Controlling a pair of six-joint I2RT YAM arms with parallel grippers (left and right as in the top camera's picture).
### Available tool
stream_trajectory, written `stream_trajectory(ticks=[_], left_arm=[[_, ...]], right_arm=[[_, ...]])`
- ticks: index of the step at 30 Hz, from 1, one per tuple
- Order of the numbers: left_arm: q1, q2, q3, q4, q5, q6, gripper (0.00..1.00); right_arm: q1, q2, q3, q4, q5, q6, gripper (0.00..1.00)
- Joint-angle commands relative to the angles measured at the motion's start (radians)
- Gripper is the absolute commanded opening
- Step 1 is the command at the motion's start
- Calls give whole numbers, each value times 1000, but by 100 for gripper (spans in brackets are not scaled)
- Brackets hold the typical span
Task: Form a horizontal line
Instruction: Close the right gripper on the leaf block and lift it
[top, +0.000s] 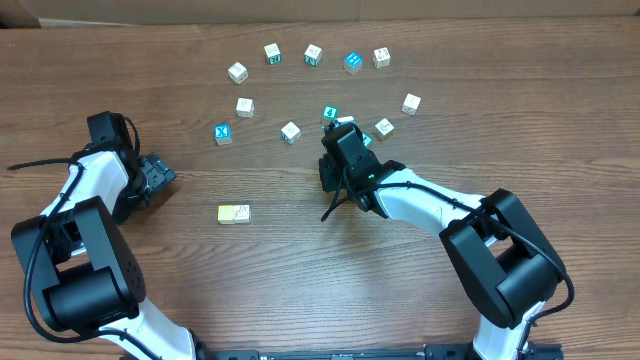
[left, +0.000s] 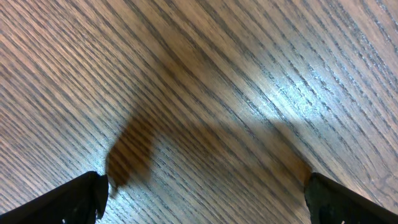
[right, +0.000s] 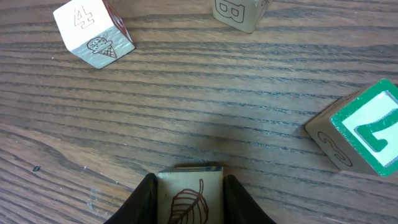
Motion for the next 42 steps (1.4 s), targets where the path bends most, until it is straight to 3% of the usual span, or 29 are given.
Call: stream_trajectory(ticks=[1,18,28,42], left_arm=[[-2,18,-6,-6,-6,-2,99],[-2,18,-6,-6,-6,-2,99],[-2,18,-6,-6,-6,-2,99],[-2,18,-6,-6,-6,-2,100]], right_arm=[[6,-19,2,-20,0,7,18],[62,-146,3,-68,0,32,16],[65,-304,3,-157,-1,145,13],[66,-313,3,-248,-61,252,13]])
